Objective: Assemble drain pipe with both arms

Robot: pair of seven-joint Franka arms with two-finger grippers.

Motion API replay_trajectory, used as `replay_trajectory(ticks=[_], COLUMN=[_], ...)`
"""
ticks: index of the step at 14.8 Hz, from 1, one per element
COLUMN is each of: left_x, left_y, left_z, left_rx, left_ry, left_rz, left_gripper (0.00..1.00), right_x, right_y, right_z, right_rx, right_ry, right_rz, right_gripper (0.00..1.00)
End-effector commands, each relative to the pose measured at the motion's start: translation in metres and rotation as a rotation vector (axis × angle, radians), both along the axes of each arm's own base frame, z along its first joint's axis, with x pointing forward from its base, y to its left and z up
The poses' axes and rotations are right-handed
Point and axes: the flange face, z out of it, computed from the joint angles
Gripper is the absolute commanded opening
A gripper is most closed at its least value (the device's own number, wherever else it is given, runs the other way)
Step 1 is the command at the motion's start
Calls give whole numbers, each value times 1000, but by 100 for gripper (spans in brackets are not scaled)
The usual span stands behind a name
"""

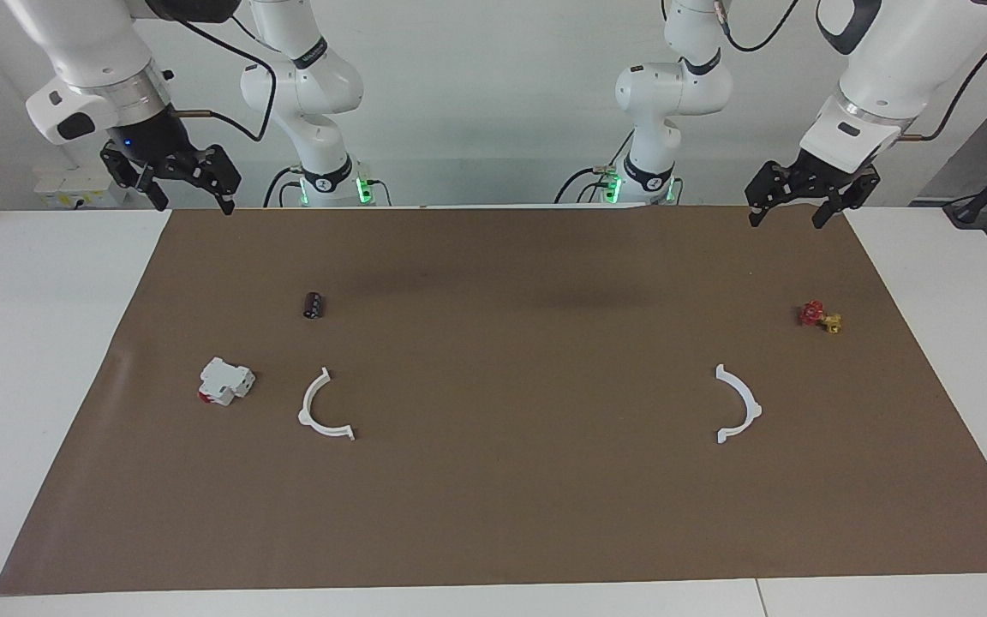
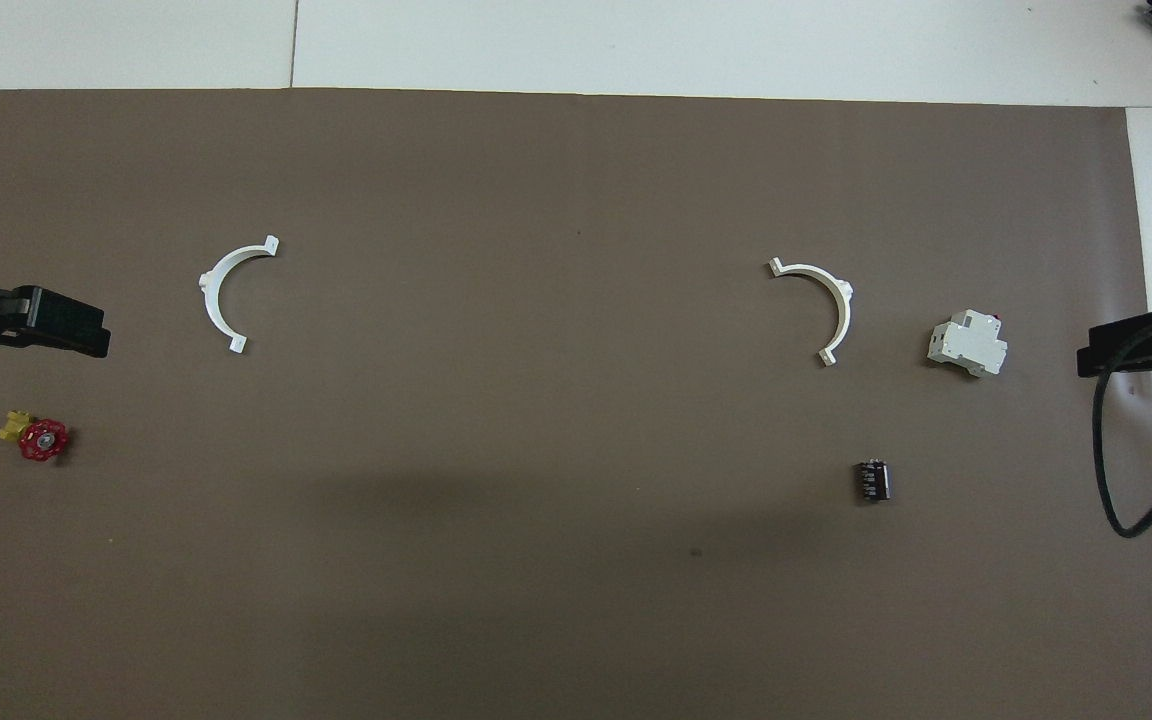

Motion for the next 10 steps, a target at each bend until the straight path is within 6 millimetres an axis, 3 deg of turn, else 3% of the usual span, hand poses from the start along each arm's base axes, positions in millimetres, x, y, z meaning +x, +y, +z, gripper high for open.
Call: replay_trajectory(ticks=[1, 10], left_x=[-7, -7], left_y=[4, 4], left_z=[1, 1], left_rx=[-2, -2], left_ry=[2, 2], left_rz=[-5, -5], left_gripper=[100, 100], right_x=[-4, -4], right_y=[-1, -1], right_z=[-1, -6], right_rx=[-1, 1], right_ry=[-17, -7], right_rz=[-13, 25], right_gripper=[100, 100])
